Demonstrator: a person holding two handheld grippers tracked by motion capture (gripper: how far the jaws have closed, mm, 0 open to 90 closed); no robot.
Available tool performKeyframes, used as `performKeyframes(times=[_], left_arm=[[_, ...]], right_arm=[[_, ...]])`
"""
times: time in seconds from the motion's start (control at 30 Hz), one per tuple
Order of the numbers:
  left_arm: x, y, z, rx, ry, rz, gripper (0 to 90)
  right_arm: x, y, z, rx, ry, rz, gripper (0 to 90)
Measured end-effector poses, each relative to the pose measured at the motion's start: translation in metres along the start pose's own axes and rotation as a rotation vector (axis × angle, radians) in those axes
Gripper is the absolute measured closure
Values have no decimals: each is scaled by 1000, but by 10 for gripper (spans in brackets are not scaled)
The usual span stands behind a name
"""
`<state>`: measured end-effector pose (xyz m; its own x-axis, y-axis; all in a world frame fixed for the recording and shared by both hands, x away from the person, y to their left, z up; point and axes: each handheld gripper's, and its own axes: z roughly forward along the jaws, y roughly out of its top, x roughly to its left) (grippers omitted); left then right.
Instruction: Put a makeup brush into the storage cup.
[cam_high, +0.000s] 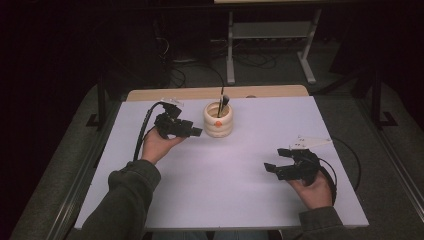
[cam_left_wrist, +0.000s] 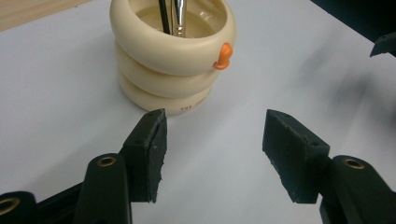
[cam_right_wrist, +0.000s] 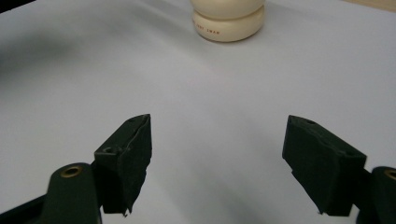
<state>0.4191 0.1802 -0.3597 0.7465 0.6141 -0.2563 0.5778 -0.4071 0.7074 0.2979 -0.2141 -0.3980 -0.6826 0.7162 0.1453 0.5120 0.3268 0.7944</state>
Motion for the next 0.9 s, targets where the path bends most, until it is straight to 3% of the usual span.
performKeyframes(times=[0.47, 0.9], left_arm=[[-13, -15, -13, -21, -9, 32, 320], [-21, -33, -21, -23, 8, 43, 238]], right_arm=[[-1, 0, 1, 3, -17, 0, 205], [-1, 0, 1, 10, -30, 8, 179]])
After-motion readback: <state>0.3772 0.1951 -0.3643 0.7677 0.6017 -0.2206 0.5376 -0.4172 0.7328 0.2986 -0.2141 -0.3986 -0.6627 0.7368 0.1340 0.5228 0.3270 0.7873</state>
